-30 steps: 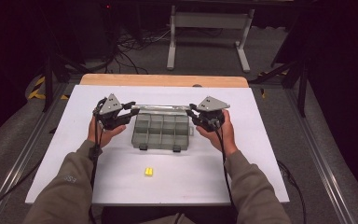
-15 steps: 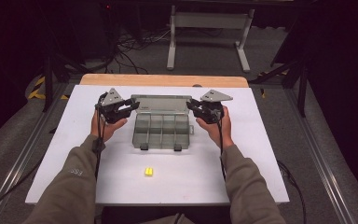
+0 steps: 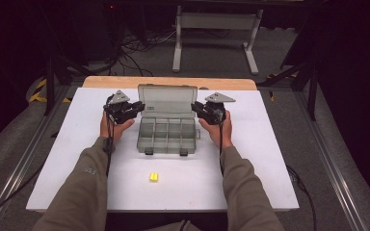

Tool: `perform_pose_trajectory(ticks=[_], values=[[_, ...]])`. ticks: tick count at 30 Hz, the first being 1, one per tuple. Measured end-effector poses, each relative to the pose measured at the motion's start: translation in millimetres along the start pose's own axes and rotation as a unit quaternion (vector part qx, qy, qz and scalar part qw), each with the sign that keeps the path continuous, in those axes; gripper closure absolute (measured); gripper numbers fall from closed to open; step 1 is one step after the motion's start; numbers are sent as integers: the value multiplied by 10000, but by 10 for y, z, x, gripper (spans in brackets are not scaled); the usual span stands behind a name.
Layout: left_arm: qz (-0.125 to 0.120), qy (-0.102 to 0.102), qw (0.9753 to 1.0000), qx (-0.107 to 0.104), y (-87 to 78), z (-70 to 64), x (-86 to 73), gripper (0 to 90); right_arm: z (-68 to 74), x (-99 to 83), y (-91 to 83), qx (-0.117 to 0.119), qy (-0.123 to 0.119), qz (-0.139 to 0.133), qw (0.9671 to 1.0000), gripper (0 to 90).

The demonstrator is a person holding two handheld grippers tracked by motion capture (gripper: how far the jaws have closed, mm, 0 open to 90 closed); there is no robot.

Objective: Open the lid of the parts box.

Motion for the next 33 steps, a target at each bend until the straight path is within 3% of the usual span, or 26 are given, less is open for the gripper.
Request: perform_pose_trajectory(ticks=[3, 4, 5, 6, 10, 18, 25, 27, 33], values=[[63, -152, 9999, 18, 55, 16, -56, 762, -43, -125, 80, -20, 368, 114, 9993, 790], [45, -246, 9997, 13, 73, 23, -75, 762, -43, -125, 80, -20, 368, 114, 9993, 790], [46, -304, 9995, -2, 89, 31, -94, 760, -73, -181, 101, -8, 581, 135, 9982, 804], [54, -422, 9991, -55, 107, 38, -124, 754, -82, -200, 107, 11, 645, 143, 9978, 802], [116, -541, 9984, -120, 131, 35, -163, 718, -70, -258, 132, -25, 773, 275, 9966, 770], [131, -692, 9975, -68, 108, -10, -175, 746, -40, -320, 100, -29, 990, 279, 9947, 813], [219, -686, 9974, -17, 87, -31, -170, 758, -16, -324, 68, -69, 999, 325, 9944, 822], [252, -790, 9965, -93, 76, -40, -177, 760, -12, -328, 61, -37, 1043, 344, 9939, 824], [275, -764, 9966, -112, 38, -56, -193, 762, 9, -332, 42, -24, 1039, 381, 9938, 827]])
Point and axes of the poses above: each handheld gripper's, and its own axes: y roughly forward along the jaws, x roughly out of its top, z roughly to its left, the point moved 5 cm from there along y, roughly forward along the jaws
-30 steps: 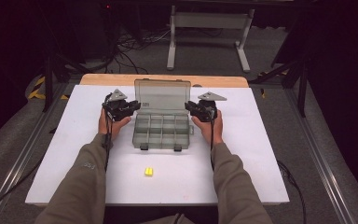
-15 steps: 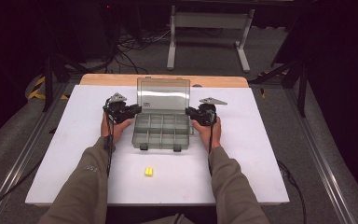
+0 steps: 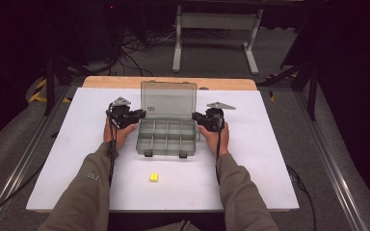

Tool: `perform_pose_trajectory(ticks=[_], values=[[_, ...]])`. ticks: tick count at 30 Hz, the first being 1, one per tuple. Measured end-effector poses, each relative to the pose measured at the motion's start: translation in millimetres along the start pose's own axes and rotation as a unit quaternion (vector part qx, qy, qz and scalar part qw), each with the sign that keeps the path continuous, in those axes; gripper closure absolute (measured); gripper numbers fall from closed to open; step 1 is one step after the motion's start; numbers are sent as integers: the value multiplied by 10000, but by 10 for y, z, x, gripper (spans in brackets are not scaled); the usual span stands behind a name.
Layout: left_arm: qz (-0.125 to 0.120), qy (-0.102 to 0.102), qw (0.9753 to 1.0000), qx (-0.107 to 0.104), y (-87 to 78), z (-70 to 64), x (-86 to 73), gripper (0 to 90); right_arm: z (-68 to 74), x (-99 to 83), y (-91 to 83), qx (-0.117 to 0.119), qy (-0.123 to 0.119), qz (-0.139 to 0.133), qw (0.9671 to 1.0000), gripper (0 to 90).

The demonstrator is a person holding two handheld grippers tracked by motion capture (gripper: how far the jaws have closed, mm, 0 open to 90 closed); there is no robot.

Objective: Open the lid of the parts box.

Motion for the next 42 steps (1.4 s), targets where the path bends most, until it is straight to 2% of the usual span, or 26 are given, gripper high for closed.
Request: perform_pose_trajectory(ticks=[10, 15, 19, 23, 30, 32, 34, 35, 36, 38, 40, 42], values=[[-104, -4, 9999, 15, -20, -20, -34, 762, 48, -7, -22, -159, -170, 43, 9997, 825], [-188, -122, 9997, 62, -9, -20, -50, 737, 52, -5, -12, -297, -252, 47, 9992, 790], [-190, -138, 9997, 95, -10, -15, -51, 711, 47, -5, 0, -346, -303, 47, 9989, 778], [-189, -132, 9997, 93, -11, -20, -52, 716, 73, -12, 40, -573, -525, 115, 9969, 784], [-180, -115, 9997, 121, -11, -21, -48, 705, 91, -8, 63, -701, -656, 147, 9953, 779], [-147, 17, 9996, 248, -19, -13, -36, 691, 102, 3, 65, -822, -839, 188, 9929, 754], [-123, 61, 9995, 285, -28, -10, -32, 671, 105, 7, 63, -856, -892, 203, 9921, 747], [-107, 133, 9995, 253, -48, -5, -25, 631, 98, 17, 49, -910, -960, 223, 9910, 706], [-107, 133, 9995, 253, -48, -5, -25, 611, 98, 17, 49, -910, -960, 223, 9910, 706], [-88, 303, 9989, 343, -93, 15, -15, 598, 87, 29, 28, -862, -920, 187, 9918, 671], [-207, 437, 9984, 285, -170, 13, 13, 598, 84, 51, -7, -822, -927, 121, 9922, 658], [-208, 587, 9976, 289, -248, 6, 38, 581, 99, 83, -54, -797, -960, 42, 9922, 653]])
Point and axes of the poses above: each handheld gripper's, and its own axes: y roughly forward along the jaws, x roughly out of its top, z roughly to its left, the point moved 5 cm from there along y, roughly forward along the jaws
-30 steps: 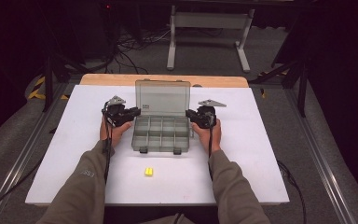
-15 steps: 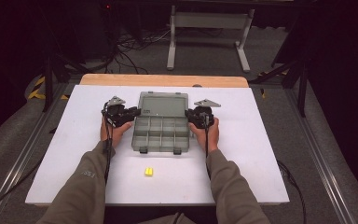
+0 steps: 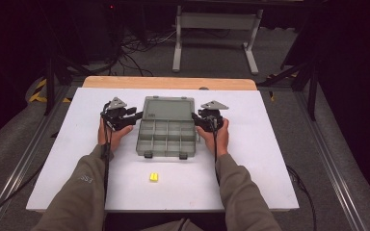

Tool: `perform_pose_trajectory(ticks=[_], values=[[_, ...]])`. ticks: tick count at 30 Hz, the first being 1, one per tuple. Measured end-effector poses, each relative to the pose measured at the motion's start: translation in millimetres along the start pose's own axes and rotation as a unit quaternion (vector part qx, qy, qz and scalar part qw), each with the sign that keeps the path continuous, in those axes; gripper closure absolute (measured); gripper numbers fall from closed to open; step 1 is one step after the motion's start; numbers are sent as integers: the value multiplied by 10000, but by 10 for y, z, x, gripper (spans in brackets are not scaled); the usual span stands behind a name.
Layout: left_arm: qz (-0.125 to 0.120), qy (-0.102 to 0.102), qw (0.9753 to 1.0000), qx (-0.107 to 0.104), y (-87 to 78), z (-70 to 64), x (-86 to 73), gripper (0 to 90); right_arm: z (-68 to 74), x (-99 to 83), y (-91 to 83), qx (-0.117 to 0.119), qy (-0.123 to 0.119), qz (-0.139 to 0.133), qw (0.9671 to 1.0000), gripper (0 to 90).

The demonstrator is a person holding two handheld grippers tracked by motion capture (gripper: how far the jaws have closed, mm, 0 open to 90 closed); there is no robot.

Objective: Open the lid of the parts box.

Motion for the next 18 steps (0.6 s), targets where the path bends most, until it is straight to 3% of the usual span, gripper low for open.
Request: perform_pose_trajectory(ticks=[9, 18], values=[[-17, 771, 9970, 29, -288, -95, 34, 503, 128, 87, -249, 155, -549, -199, 9982, 610], [-48, 1366, 9906, 16, -525, -251, -30, 451, 238, 59, -514, 480, -752, -461, 9949, 584]])
Point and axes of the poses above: each handheld gripper's, and its own axes: y roughly forward along the jaws, x roughly out of its top, z roughly to its left, the point moved 5 cm from there along y, roughly forward along the jaws
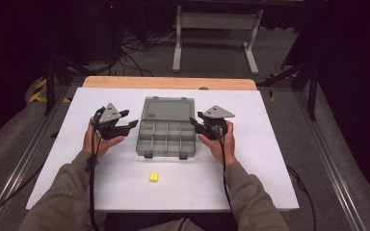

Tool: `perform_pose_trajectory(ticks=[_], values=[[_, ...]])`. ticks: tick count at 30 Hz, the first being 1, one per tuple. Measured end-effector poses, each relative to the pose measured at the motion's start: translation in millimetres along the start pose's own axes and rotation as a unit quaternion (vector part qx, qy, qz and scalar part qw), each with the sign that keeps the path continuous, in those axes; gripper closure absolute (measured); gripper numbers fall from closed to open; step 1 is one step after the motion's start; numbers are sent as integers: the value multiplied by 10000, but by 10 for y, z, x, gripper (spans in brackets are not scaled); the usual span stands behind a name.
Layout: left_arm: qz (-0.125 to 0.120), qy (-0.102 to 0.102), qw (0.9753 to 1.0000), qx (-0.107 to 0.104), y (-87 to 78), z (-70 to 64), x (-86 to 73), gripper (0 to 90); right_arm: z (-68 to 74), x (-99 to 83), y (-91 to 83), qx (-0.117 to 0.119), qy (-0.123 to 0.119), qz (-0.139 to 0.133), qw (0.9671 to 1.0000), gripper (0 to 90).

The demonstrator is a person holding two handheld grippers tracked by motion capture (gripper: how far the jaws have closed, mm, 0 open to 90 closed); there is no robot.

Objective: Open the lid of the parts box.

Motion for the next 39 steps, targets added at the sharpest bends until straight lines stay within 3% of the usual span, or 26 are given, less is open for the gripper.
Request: perform_pose_trajectory(ticks=[7, 11, 17, 22, 24, 27, 30, 34, 39], values=[[-159, 243, 9996, -8, -177, -130, -15, 409, 124, -14, -173, 242, -217, -152, 9994, 559], [-278, 156, 9995, 7, -230, -193, -79, 385, 196, -39, -270, 366, -313, -242, 9985, 547], [-395, 250, 9989, 27, -334, -267, -114, 358, 296, -78, -380, 435, -443, -389, 9973, 538], [-538, 311, 9981, 25, -442, -333, -157, 342, 405, -83, -452, 594, -647, -447, 9951, 511], [-555, 340, 9979, 14, -480, -364, -184, 327, 463, -85, -481, 738, -600, -480, 9943, 494], [-663, 346, 9972, -67, -546, -426, -206, 306, 532, -103, -519, 787, -767, -445, 9929, 479], [-698, 444, 9965, -126, -594, -494, -232, 287, 576, -91, -566, 895, -785, -515, 9916, 465], [-709, 520, 9960, -168, -656, -566, -278, 255, 664, -83, -628, 1055, -923, -532, 9887, 449], [-790, 460, 9955, -246, -740, -640, -341, 227, 817, -109, -678, 1283, -1108, -484, 9843, 437]])
Point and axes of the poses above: each handheld gripper's, and its own axes: y roughly forward along the jaws, x roughly out of its top, z roughly to its left, the point moved 5 cm from there along y, roughly forward along the jaws
